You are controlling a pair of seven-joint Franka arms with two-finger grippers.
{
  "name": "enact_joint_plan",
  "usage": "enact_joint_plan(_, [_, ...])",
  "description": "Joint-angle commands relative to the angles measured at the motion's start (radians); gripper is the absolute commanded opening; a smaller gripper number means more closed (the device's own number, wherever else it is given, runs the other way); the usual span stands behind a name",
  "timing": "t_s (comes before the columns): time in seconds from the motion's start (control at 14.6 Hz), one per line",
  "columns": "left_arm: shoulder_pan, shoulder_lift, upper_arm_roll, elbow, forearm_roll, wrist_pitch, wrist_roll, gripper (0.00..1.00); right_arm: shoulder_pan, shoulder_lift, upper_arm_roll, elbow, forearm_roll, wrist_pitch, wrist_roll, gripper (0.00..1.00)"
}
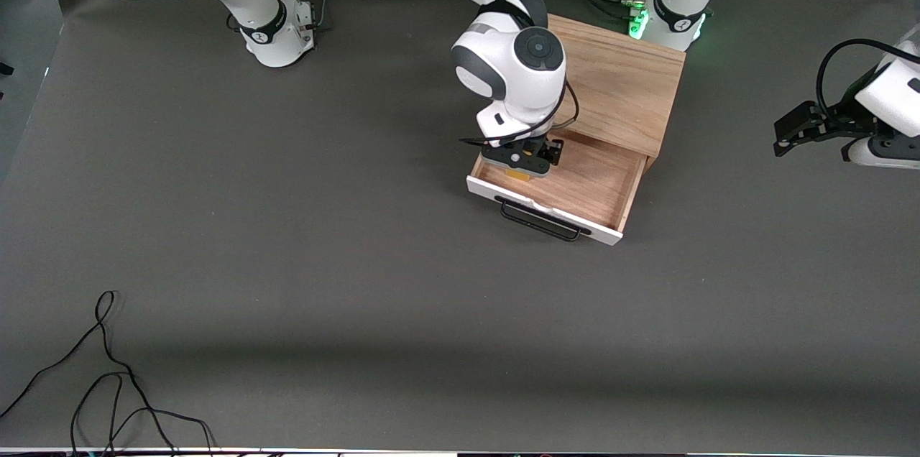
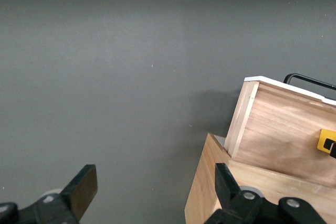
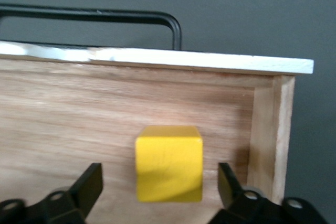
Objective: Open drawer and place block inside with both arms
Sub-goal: 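Lower the cube into the drawer and open the right gripper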
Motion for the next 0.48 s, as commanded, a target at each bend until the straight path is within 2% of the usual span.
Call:
enact_joint_plan(0.0, [-0.004,0.054,0.007,0.106,0.007,-0.066,-0.014,1.00,-0.004,-0.097,-0.015,0.000,-0.020,-0.022,0.017,1.00])
enact_joint_plan(0.21, [0.007,0.033,0.006,0.079,0.013,-0.056,-0.008,1.00,-0.077,-0.235,-0.031,-0.061,-0.015,-0.086,-0.089,1.00])
enact_joint_plan(0.41, [0.004,0.022,0.006,0.054,0.024,-0.042,-0.006,1.00,-0.239,-0.425,-0.031,-0.231,0.020,-0.100,-0.318,1.00])
